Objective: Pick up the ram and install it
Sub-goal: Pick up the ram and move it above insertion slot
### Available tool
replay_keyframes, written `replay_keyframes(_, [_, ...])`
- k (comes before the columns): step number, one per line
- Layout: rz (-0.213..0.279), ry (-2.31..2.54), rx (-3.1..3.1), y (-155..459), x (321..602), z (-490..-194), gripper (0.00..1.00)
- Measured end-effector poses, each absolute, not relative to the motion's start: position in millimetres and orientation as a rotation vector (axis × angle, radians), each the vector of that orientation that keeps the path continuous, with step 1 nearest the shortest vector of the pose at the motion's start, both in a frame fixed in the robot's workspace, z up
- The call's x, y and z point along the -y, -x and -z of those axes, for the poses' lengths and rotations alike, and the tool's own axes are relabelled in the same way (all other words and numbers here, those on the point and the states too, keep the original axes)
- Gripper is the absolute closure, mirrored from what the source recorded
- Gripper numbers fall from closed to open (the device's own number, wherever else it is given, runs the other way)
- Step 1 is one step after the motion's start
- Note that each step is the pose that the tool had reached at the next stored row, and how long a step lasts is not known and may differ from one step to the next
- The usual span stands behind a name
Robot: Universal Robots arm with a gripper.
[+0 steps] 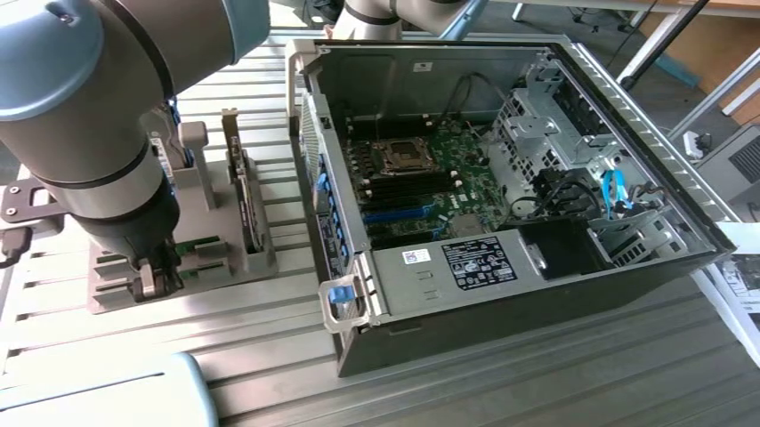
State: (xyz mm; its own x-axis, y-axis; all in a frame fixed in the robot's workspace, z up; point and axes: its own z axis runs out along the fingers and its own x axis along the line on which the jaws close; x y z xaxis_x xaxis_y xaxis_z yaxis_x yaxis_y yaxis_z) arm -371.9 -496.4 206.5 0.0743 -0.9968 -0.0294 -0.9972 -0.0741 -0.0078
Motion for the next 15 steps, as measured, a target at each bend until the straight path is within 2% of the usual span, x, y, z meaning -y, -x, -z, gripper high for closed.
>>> replay_keyframes(10, [-0.025,2.283,-2.120,371.9,496.7,-203.6,0.65])
replay_keyframes(12, [-0.025,2.283,-2.120,371.9,496.7,-203.6,0.78])
replay_keyframes(13, [-0.025,2.283,-2.120,371.9,496.6,-203.6,0.78])
replay_keyframes(15, [-0.025,2.283,-2.120,371.9,496.7,-203.6,0.86])
